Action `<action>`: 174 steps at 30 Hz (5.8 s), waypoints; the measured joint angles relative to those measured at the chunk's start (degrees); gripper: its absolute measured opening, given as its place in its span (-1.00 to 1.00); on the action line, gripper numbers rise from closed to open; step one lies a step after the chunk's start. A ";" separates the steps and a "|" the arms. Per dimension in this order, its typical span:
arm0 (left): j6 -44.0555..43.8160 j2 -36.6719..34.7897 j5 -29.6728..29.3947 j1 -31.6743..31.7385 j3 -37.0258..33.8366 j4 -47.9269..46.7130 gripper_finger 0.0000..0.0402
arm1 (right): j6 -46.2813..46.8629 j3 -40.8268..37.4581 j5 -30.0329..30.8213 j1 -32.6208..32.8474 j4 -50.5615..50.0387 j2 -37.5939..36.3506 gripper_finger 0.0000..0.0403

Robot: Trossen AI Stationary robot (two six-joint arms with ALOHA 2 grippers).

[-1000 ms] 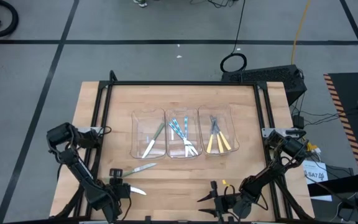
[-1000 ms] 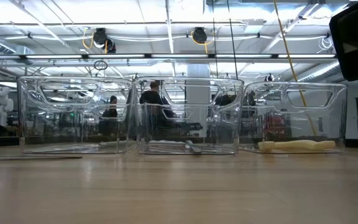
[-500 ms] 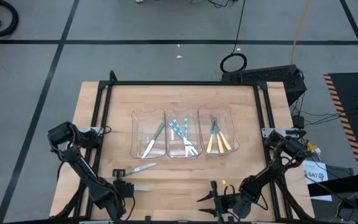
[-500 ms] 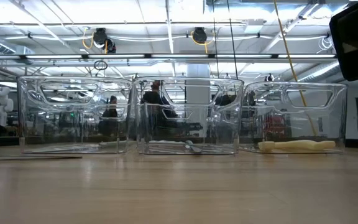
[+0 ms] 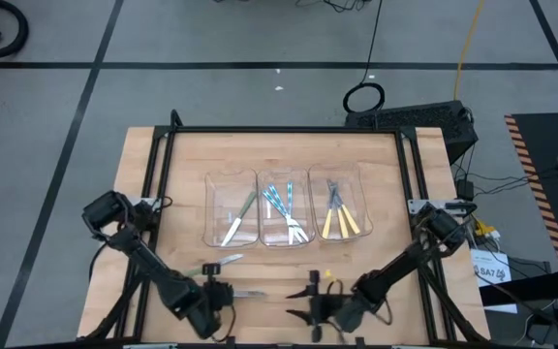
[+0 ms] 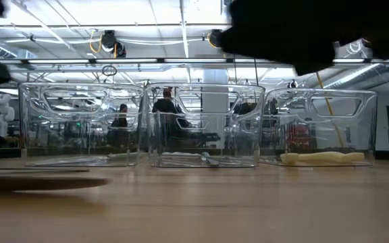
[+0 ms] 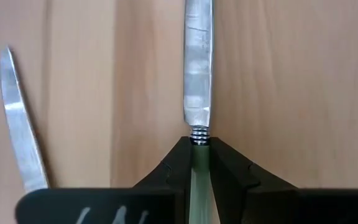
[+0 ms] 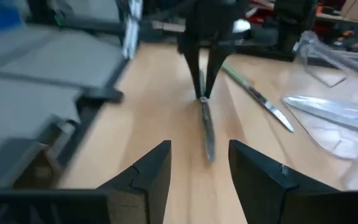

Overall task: Sort silverware by color (type)
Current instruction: Put the bottom green knife into the left transparent bin

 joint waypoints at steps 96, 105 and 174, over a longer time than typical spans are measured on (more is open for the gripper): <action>1.19 -18.83 -21.09 -1.24 0.01 -7.31 -0.82 | 37.10 15.49 6.47 7.42 -67.89 -2.90 -0.38; 6.90 -25.08 -39.35 -0.60 0.03 -6.68 -0.82 | 37.95 15.49 14.96 13.08 -67.99 -2.92 -0.39; -42.94 -19.10 -23.02 20.03 -12.58 -12.19 -0.71 | 35.70 15.51 13.27 13.85 -67.46 -3.05 -0.39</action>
